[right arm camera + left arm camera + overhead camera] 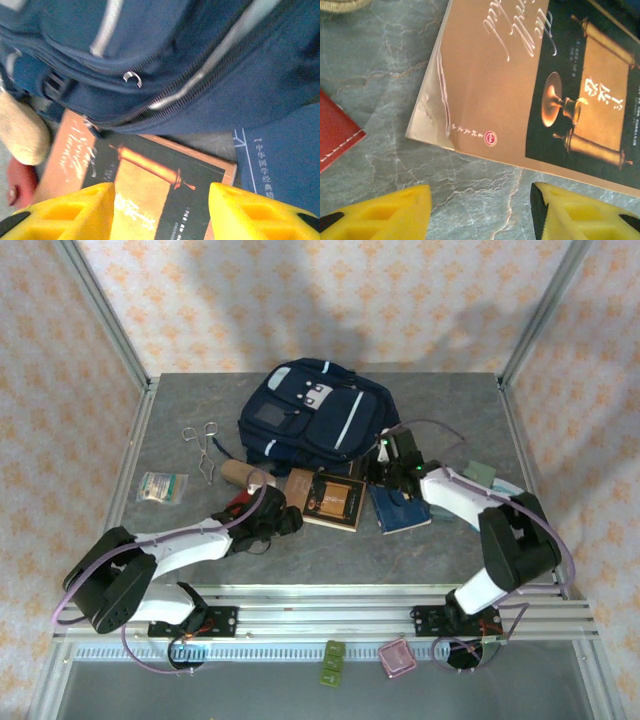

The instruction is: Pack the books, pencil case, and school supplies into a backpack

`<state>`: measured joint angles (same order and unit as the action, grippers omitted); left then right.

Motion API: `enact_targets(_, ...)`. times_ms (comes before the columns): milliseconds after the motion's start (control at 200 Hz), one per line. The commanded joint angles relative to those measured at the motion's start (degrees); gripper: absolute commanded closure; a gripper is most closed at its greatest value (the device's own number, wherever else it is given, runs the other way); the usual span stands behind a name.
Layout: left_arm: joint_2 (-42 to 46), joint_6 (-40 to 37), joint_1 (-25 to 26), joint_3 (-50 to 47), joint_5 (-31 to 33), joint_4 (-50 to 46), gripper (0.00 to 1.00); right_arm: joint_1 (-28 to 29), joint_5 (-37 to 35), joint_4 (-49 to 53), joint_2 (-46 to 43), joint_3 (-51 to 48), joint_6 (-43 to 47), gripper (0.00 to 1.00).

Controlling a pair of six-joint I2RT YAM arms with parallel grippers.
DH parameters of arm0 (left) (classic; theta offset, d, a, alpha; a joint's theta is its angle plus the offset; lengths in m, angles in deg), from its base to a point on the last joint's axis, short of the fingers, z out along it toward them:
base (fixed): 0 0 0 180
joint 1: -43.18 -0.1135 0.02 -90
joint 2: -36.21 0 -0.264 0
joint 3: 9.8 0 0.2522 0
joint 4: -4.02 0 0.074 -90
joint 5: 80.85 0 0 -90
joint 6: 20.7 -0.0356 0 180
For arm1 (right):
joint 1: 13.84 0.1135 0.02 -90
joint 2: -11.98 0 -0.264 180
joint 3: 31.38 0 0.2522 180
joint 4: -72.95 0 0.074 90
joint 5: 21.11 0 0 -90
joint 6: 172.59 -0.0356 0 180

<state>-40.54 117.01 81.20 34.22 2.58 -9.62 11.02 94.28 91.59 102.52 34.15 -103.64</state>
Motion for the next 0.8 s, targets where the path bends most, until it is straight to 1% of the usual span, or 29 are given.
enact_targets(0,-1.5,2.9,0.4,0.4,5.3,4.2,0.45,1.5,-1.0,-3.3,3.4,0.4,0.8,0.51)
enact_targets(85,-2.0,3.4,0.5,0.8,7.3,4.0,0.45,2.8,-2.8,-2.5,5.4,0.7,0.0,0.53)
enact_targets(165,-1.2,4.2,0.5,1.2,10.3,2.2,0.45,4.1,-2.9,-1.9,6.3,0.1,-0.4,0.55)
enact_targets(235,1.0,3.8,0.4,1.3,12.8,0.8,0.44,5.2,-3.8,-1.5,6.1,-1.1,-0.6,0.55)
enact_targets(330,3.6,2.1,-0.3,2.3,14.5,-1.3,0.43,5.7,-5.8,-0.3,5.2,-2.7,-0.6,0.56)
enact_targets(355,3.8,1.6,-0.7,2.7,14.5,-2.0,0.42,5.8,-5.6,-0.2,5.0,-3.2,-0.5,0.56)
enact_targets(380,3.8,1.2,-1.0,3.1,14.4,-2.6,0.38,5.9,-5.4,-0.1,4.8,-3.7,-0.5,0.56)
enact_targets(415,3.6,0.6,-1.5,3.5,14.1,-3.1,0.37,6.1,-5.1,-0.3,4.6,-4.5,-0.6,0.56)
enact_targets(626,1.7,0.5,-2.1,5.2,14.4,-4.7,0.38,11.3,-3.9,0.7,5.3,-7.2,-1.9,0.58)
enact_targets(796,3.5,2.6,-2.0,3.4,12.2,-6.7,0.38,18.1,-1.7,2.6,0.7,-8.4,-3.3,0.56)
